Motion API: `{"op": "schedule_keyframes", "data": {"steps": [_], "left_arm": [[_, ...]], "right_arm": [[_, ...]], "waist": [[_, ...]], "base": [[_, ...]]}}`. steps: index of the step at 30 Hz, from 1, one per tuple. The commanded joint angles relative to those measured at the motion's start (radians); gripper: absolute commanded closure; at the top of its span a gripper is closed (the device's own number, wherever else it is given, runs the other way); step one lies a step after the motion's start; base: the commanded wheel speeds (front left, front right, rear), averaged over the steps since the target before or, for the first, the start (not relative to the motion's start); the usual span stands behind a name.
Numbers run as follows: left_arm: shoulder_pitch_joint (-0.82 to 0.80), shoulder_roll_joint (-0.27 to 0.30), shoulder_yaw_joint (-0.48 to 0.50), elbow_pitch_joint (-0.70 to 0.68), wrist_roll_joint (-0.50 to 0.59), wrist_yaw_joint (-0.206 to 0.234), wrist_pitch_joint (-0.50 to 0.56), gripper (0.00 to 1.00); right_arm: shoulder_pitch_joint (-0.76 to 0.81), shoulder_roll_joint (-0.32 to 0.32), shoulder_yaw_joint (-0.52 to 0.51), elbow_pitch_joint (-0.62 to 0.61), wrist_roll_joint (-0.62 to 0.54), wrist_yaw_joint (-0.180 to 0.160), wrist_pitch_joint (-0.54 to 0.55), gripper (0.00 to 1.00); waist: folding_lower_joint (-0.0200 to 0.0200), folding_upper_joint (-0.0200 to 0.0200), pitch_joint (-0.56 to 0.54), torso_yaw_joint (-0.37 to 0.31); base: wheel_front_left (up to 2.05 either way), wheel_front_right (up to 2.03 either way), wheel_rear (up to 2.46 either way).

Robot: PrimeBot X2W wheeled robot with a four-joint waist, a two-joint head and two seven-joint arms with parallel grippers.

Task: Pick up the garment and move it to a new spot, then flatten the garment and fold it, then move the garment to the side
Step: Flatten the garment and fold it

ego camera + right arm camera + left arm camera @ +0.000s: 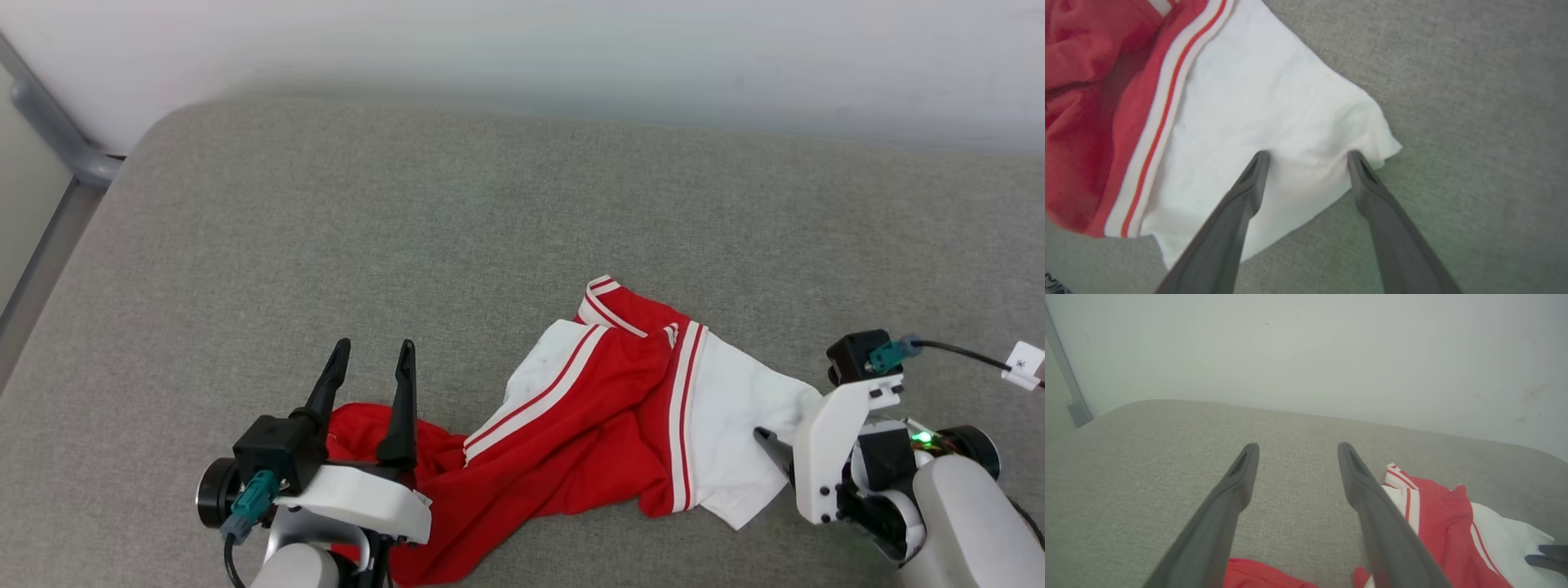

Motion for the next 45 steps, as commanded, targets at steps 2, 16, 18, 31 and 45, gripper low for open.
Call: {"op": "schedule_keyframes", "data": {"steps": [2,16,18,31,45], "left_arm": [[-0.018,-0.007,0.006,0.006,0.008,-0.010,-0.002,0.00],[0.003,-0.050,0.063,0.040,0.045,-0.053,-0.002,0.00],[0.010,-0.052,0.072,0.043,0.046,-0.055,-0.002,0.00],[0.060,-0.056,0.106,0.056,0.052,-0.067,-0.002,0.00],[0.089,-0.039,0.115,0.090,0.030,-0.062,0.006,0.00]], "right_arm": [[-0.012,0.003,0.025,0.049,0.011,0.000,0.022,0.00],[-0.108,-0.076,0.135,0.104,0.086,-0.001,0.033,1.00],[-0.120,-0.110,0.120,0.059,0.077,-0.001,0.003,1.00],[0.118,-0.213,-0.158,-0.136,0.006,-0.001,0.056,1.00],[0.329,-0.035,-0.378,-0.113,-0.025,-0.001,-0.143,0.00]], "waist": [[-0.0001,0.0000,0.018,0.014],[-0.0001,0.0000,0.004,0.001],[-0.0001,0.0000,-0.010,-0.010],[-0.0001,0.0000,-0.071,-0.084],[-0.0001,0.0000,-0.091,-0.092]], "base": [[0.00,0.00,0.00],[0.00,0.00,0.00],[0.00,0.00,0.00],[0.00,0.00,0.00],[0.00,0.00,0.00]]}}
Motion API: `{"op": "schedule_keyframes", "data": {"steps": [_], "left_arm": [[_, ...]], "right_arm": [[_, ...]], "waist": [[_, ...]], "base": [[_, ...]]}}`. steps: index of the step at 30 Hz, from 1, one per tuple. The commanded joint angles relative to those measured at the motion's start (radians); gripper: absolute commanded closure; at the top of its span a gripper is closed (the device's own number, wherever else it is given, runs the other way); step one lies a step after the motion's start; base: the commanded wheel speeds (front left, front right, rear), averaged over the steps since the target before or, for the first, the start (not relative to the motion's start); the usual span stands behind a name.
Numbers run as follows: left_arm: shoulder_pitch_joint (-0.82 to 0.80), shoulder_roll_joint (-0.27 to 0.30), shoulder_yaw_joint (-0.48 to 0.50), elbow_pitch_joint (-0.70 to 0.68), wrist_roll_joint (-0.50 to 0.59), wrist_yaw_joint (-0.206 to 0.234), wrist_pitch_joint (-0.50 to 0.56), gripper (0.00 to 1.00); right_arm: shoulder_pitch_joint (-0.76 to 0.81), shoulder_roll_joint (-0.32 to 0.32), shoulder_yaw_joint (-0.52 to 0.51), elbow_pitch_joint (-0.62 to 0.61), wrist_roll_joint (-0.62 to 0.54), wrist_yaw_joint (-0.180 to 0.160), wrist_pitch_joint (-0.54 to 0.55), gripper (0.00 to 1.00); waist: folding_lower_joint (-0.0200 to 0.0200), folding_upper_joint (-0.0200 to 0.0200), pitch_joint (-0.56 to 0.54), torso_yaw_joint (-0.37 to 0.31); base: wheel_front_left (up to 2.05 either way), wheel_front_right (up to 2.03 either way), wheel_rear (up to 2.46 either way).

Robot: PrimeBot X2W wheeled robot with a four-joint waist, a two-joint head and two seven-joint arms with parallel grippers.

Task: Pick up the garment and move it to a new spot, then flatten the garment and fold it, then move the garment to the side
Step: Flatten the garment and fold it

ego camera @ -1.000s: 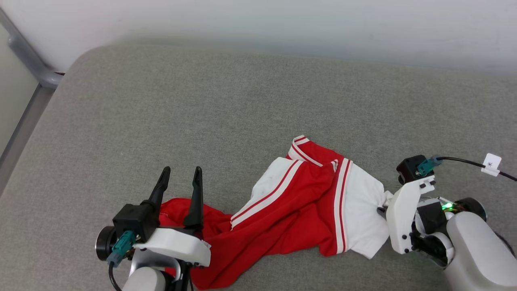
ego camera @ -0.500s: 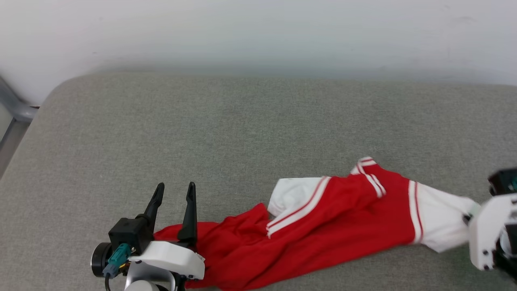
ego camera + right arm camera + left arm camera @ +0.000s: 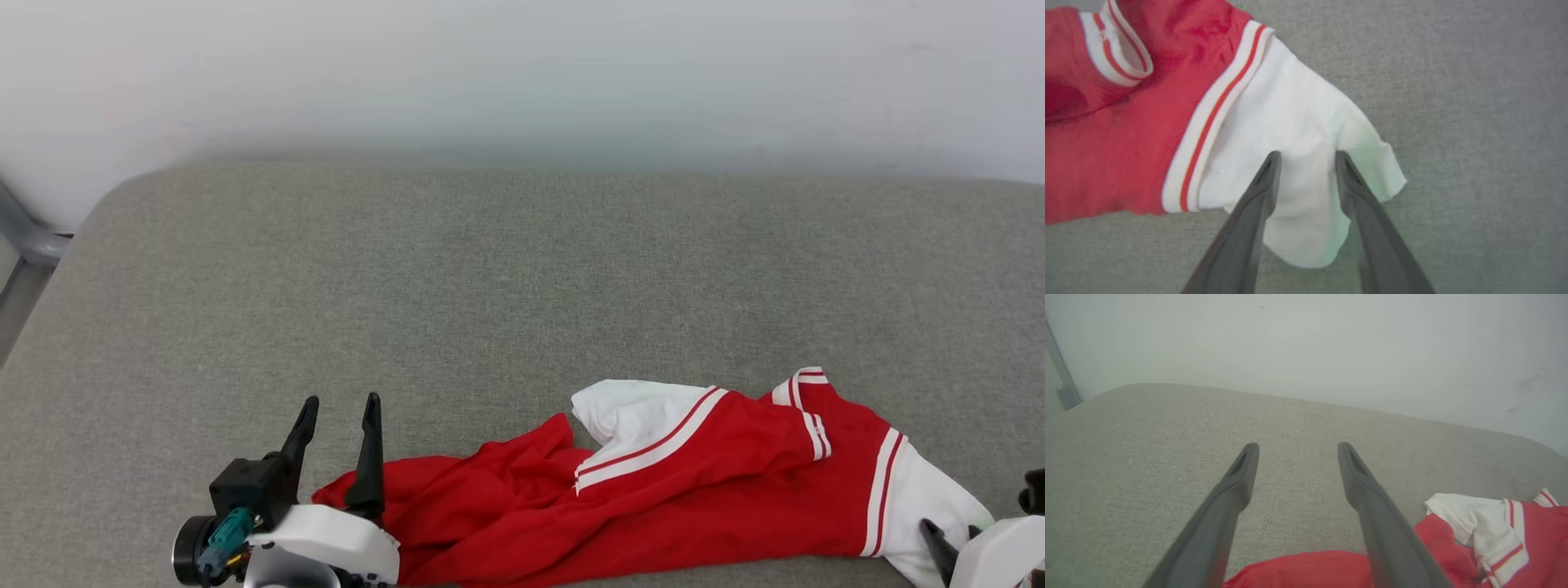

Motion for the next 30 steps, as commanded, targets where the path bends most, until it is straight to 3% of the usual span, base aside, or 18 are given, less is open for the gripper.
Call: {"op": "schedule_keyframes", "data": {"steps": [1,7,14,23,27,28,30], "left_arm": [[0.017,0.005,0.002,0.003,-0.006,0.001,0.002,0.00],[0.041,0.018,0.010,0.005,-0.017,0.007,0.012,0.00],[0.058,0.035,0.019,-0.010,-0.031,0.017,0.045,0.00],[-0.033,0.051,-0.035,-0.026,-0.040,-0.015,0.183,0.00],[-0.137,0.041,-0.085,0.001,-0.046,-0.049,0.302,0.00],[-0.232,0.023,-0.121,0.040,-0.053,-0.072,0.403,0.00],[-0.292,0.013,-0.145,0.076,-0.060,-0.086,0.476,0.00]], "right_arm": [[0.017,0.009,-0.012,-0.006,-0.012,-0.001,-0.037,0.00],[0.042,0.061,-0.039,-0.044,-0.058,-0.001,-0.251,0.00],[0.068,0.114,0.020,-0.134,-0.104,-0.001,-0.438,0.00],[0.101,0.164,0.140,-0.281,-0.129,-0.001,-0.492,0.00],[0.090,0.172,0.175,-0.333,-0.120,-0.001,-0.477,0.00],[0.068,0.176,0.190,-0.359,-0.114,-0.001,-0.474,0.00],[0.058,0.177,0.194,-0.366,-0.116,-0.001,-0.467,0.00]], "waist": [[0.0000,0.0000,-0.008,0.000],[0.0000,0.0000,-0.037,-0.006],[0.0000,0.0000,-0.069,-0.027],[0.0000,0.0000,-0.064,-0.063],[0.0000,0.0000,-0.025,-0.085],[0.0000,0.0000,0.016,-0.105],[0.0000,0.0000,0.042,-0.117]], "base": [[0.00,0.00,0.00],[0.00,0.00,0.00],[0.00,0.00,0.00],[0.00,0.00,0.00],[0.00,0.00,0.00],[0.00,0.00,0.00],[0.00,0.00,0.00]]}}
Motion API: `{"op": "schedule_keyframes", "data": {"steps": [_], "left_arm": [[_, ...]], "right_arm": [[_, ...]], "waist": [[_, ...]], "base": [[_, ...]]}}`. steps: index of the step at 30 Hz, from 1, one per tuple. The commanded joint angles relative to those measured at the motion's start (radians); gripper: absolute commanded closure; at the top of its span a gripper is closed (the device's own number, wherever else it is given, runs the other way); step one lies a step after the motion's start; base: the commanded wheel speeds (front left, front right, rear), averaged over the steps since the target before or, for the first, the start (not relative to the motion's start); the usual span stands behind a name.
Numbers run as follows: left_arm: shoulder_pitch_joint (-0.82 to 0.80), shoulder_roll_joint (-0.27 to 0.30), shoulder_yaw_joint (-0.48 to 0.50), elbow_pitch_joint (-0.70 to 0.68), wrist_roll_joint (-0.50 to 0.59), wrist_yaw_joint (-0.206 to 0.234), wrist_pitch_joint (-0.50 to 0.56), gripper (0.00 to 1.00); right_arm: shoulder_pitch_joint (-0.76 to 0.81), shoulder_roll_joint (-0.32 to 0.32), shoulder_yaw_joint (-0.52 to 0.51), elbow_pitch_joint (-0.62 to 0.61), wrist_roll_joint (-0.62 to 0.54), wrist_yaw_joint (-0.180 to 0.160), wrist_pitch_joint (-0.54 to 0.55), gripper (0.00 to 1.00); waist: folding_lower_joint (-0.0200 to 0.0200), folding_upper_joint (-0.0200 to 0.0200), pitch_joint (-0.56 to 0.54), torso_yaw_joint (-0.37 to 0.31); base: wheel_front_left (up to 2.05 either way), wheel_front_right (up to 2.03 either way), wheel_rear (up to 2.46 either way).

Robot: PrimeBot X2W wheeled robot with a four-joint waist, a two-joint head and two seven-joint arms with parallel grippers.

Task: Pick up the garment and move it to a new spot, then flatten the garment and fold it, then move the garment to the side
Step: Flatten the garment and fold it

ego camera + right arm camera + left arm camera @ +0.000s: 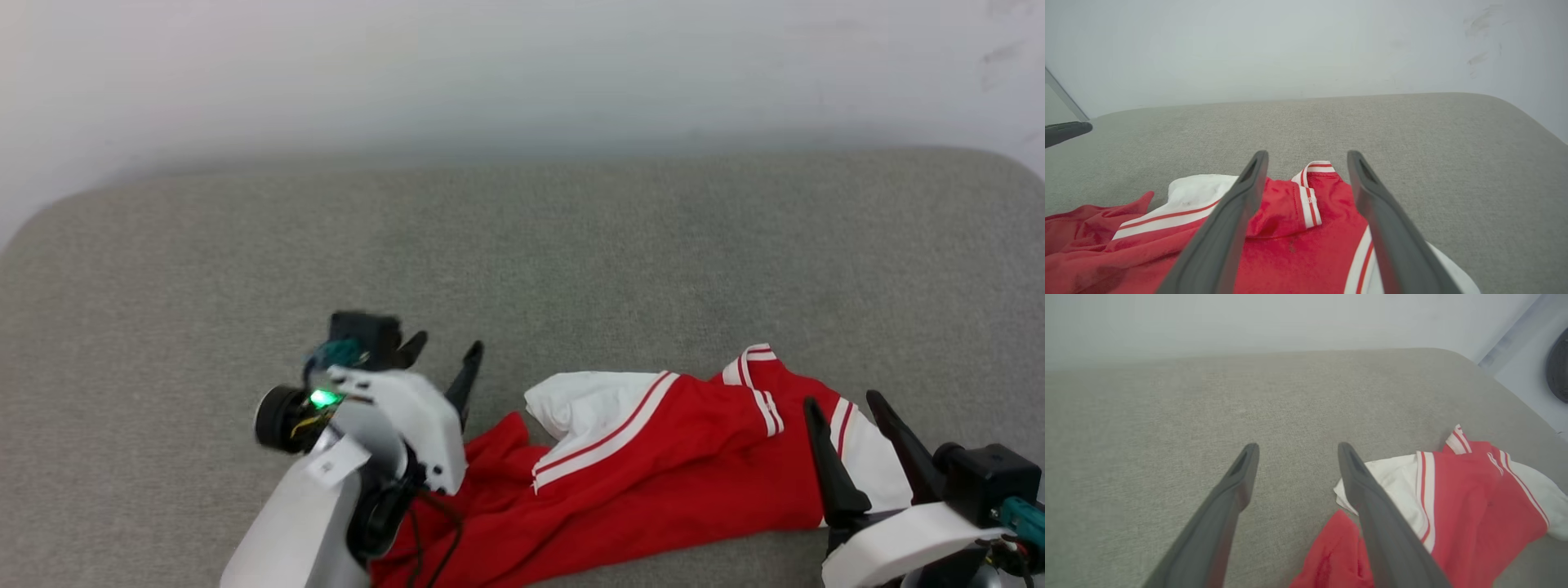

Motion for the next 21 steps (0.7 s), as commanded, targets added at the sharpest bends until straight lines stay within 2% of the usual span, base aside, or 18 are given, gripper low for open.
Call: {"op": "schedule_keyframes", "data": {"steps": [1,10,19,20,21], "left_arm": [[-0.017,-0.001,-0.005,0.009,0.000,-0.007,0.014,0.00],[-0.221,-0.033,-0.121,0.172,-0.011,-0.069,0.302,0.00],[-0.305,0.003,-0.296,0.331,0.034,-0.106,0.512,0.00],[-0.306,0.010,-0.321,0.345,0.035,-0.109,0.529,0.53],[-0.306,0.015,-0.342,0.354,0.033,-0.109,0.536,0.73]], "right_arm": [[-0.014,0.003,0.002,-0.005,-0.001,-0.001,0.001,0.00],[-0.068,0.005,0.010,-0.006,0.009,-0.001,-0.012,0.00],[-0.107,0.007,0.017,0.032,0.028,-0.001,-0.037,0.00],[-0.110,0.007,0.016,0.036,0.031,-0.001,-0.039,0.00],[-0.115,0.008,0.016,0.040,0.031,-0.001,-0.041,0.00]], "waist": [[-0.0001,0.0000,0.032,-0.022],[-0.0001,0.0000,0.133,-0.074],[-0.0001,0.0000,0.188,-0.098],[-0.0001,0.0000,0.192,-0.099],[-0.0001,0.0000,0.194,-0.100]], "base": [[0.00,0.00,0.00],[0.00,0.00,0.00],[0.00,0.00,0.00],[0.00,0.00,0.00],[0.00,0.00,0.00]]}}
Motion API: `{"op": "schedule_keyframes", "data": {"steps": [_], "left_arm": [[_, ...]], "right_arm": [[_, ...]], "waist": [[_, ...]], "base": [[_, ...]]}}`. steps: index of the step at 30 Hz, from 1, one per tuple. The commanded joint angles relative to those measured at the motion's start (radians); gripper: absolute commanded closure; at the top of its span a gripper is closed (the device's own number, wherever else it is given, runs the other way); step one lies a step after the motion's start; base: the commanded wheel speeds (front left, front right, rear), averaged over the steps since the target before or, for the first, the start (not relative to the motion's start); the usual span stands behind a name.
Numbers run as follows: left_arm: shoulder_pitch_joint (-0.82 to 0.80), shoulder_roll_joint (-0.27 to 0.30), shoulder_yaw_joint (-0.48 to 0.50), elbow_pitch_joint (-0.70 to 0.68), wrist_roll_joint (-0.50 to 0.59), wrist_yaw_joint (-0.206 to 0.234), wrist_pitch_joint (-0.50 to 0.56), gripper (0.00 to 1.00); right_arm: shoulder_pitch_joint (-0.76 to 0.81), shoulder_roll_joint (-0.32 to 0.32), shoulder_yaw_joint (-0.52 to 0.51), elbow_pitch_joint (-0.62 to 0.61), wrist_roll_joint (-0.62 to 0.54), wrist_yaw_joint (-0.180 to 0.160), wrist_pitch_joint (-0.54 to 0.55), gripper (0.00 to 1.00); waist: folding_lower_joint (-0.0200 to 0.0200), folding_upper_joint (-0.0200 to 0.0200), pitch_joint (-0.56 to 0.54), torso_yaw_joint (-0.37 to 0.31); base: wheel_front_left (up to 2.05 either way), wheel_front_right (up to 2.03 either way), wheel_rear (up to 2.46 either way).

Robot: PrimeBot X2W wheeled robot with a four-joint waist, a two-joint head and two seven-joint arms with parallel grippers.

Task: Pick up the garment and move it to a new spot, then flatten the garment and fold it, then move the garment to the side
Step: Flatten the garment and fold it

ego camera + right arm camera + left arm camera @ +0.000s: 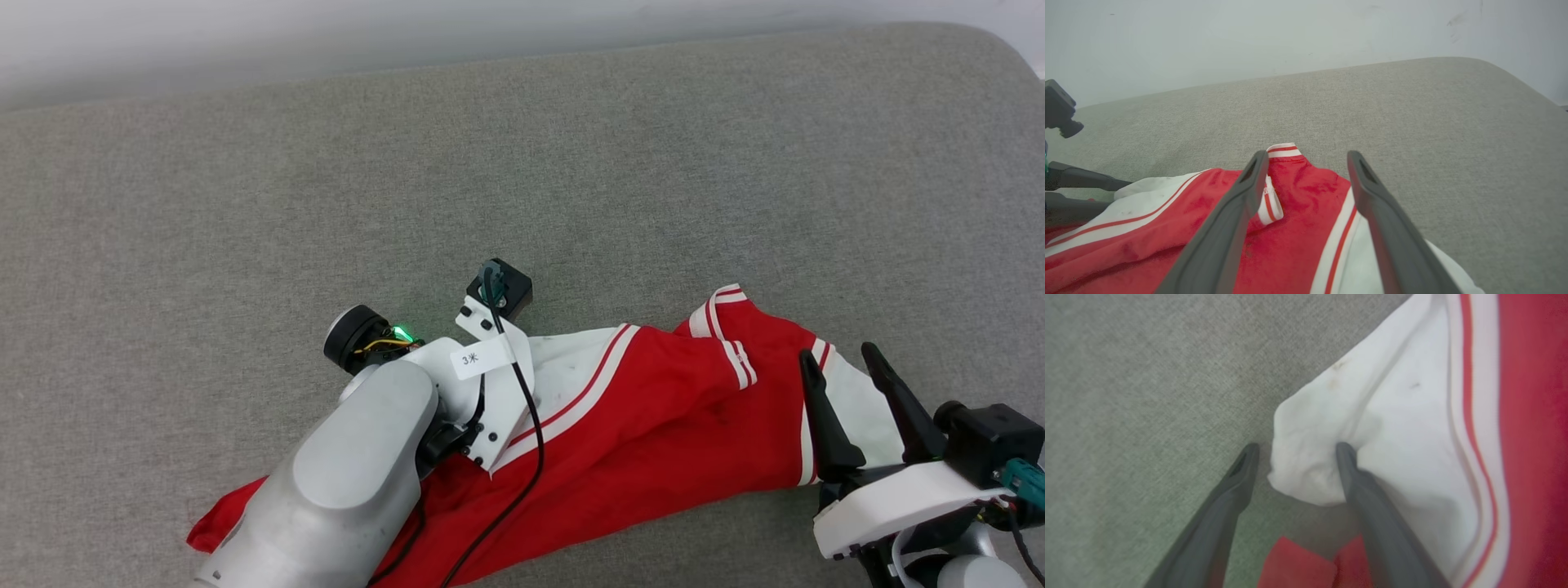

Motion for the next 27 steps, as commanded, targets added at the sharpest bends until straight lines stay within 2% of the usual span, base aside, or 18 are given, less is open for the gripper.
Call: {"op": "schedule_keyframes", "data": {"steps": [1,4,9,13,17,23,27], "left_arm": [[0.046,0.016,-0.029,0.047,0.003,-0.002,0.021,1.00],[0.030,0.029,-0.048,0.042,-0.006,-0.003,-0.033,1.00],[0.008,0.052,0.004,0.021,-0.015,0.022,-0.174,1.00],[0.026,0.075,0.065,-0.012,-0.028,0.080,-0.283,1.00],[0.077,0.127,0.137,-0.037,-0.055,0.140,-0.348,1.00],[0.226,0.196,0.247,-0.078,-0.126,0.227,-0.406,1.00],[0.349,0.214,0.312,-0.117,-0.180,0.281,-0.440,1.00]], "right_arm": [[-0.016,0.004,-0.001,0.004,0.007,0.000,-0.007,0.00],[-0.018,0.005,-0.003,0.017,0.019,-0.001,-0.011,0.00],[-0.005,0.006,-0.017,0.035,0.027,0.000,-0.008,0.00],[0.008,0.005,-0.033,0.044,0.025,0.000,-0.002,0.00],[0.028,0.004,-0.051,0.038,0.020,-0.001,0.012,0.00],[0.049,0.003,-0.070,0.031,0.014,0.000,0.034,0.00],[0.062,0.003,-0.080,0.027,0.010,0.000,0.051,0.00]], "waist": [[0.0000,0.0000,0.003,-0.001],[0.0000,0.0000,0.002,0.001],[0.0000,0.0000,-0.023,0.020],[0.0000,0.0000,-0.055,0.043],[0.0000,0.0000,-0.083,0.072],[0.0000,0.0000,-0.110,0.100],[0.0000,0.0000,-0.119,0.116]], "base": [[0.00,0.00,0.00],[0.00,0.00,0.00],[0.00,0.00,0.00],[0.00,0.00,0.00],[0.00,0.00,0.00],[0.00,0.00,0.00],[0.00,0.00,0.00]]}}
